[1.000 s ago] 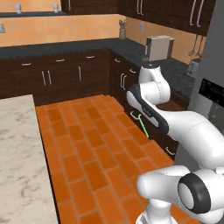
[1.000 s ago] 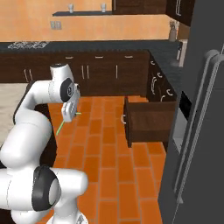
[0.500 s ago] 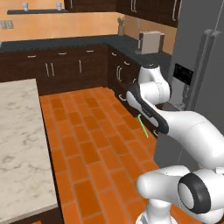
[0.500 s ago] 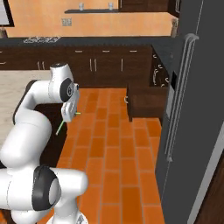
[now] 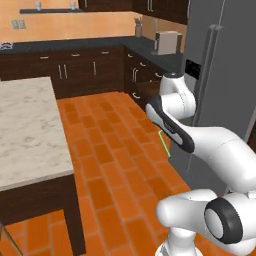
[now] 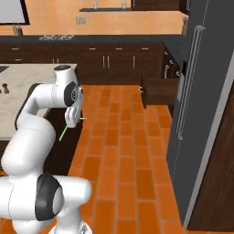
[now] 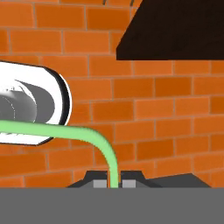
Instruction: Take a straw from the drawer in front and place it inside the glass cup on the dining counter.
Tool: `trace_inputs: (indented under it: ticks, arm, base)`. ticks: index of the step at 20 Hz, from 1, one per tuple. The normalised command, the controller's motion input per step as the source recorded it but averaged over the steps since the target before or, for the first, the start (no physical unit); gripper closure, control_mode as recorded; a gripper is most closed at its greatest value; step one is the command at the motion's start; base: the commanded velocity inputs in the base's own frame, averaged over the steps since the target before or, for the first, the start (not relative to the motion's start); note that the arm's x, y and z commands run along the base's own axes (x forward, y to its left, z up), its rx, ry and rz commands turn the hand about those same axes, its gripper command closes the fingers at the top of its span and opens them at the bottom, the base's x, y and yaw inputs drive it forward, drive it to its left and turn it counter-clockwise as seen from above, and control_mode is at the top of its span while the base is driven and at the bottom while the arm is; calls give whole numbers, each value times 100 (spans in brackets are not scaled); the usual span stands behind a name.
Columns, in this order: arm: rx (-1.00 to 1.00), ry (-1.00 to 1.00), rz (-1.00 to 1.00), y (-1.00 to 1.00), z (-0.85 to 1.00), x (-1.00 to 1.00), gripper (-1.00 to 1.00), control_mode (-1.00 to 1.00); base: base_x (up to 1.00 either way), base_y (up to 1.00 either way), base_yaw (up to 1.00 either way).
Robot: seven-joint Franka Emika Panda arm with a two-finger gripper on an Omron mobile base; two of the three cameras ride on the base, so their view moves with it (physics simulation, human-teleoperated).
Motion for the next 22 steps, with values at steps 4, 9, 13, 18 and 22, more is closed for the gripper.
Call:
trace_inputs:
  ticks: [4, 9, 13, 18, 22]
  arm:
    - [0, 0, 0, 0, 0, 0, 100, 100]
    - [0, 0, 0, 0, 0, 0, 100, 100]
    - [0, 0, 0, 0, 0, 0, 100, 100]
    - [0, 0, 0, 0, 0, 0, 100, 100]
    - [0, 0, 0, 0, 0, 0, 100, 100]
  base:
    - [-85, 100, 0]
    - [-60, 100, 0]
    - [-40, 100, 0]
    - [-34, 100, 0]
    - [-31, 100, 1]
